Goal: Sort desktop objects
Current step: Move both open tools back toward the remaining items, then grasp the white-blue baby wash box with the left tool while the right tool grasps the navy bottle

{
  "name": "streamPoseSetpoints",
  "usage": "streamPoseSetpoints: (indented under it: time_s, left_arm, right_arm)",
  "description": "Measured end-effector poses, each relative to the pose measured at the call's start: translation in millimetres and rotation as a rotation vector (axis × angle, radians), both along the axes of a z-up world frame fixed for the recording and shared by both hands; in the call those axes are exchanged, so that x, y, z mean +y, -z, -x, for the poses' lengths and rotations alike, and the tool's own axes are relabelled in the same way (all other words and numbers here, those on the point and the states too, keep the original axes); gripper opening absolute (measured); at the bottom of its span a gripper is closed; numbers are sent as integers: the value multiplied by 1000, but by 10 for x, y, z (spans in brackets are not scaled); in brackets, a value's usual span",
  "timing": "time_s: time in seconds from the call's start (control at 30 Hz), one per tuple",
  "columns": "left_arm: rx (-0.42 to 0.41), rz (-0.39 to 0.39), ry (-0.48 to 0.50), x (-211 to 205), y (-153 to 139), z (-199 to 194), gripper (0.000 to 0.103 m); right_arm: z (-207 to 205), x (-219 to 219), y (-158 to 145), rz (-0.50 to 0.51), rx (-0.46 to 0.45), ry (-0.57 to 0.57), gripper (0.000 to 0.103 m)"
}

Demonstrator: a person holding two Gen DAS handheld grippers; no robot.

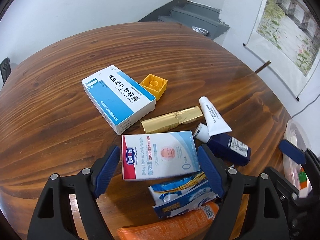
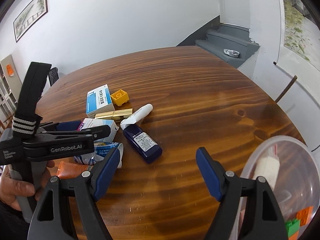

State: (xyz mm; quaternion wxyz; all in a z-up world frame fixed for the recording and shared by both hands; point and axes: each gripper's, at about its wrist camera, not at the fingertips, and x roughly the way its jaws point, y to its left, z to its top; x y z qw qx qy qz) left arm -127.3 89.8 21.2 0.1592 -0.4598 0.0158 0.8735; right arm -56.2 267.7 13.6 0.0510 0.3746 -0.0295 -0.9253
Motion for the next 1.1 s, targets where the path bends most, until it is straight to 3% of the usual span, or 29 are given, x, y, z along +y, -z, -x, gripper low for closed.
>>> streamPoseSetpoints:
  time_s: [0.23, 0.5, 0.77, 0.97, 1.1]
  left_arm:
    - [7, -19, 45, -25, -89, -34, 83]
    - [16, 13, 39, 23, -61, -32, 83]
    - [-33, -11, 28, -25, 65, 31, 83]
    - [-5, 4, 18, -18, 76, 10, 83]
    - [24, 25, 10, -2, 66, -20, 82]
  right_arm:
    - [142, -31, 88, 11, -36, -28, 82]
    - [387, -102, 190, -53, -77, -46, 80]
    - [543, -231, 335, -64, -123, -116, 55]
    - [459, -263, 314, -63, -108, -133, 40]
    - [401, -242, 311, -60, -107, -125, 36]
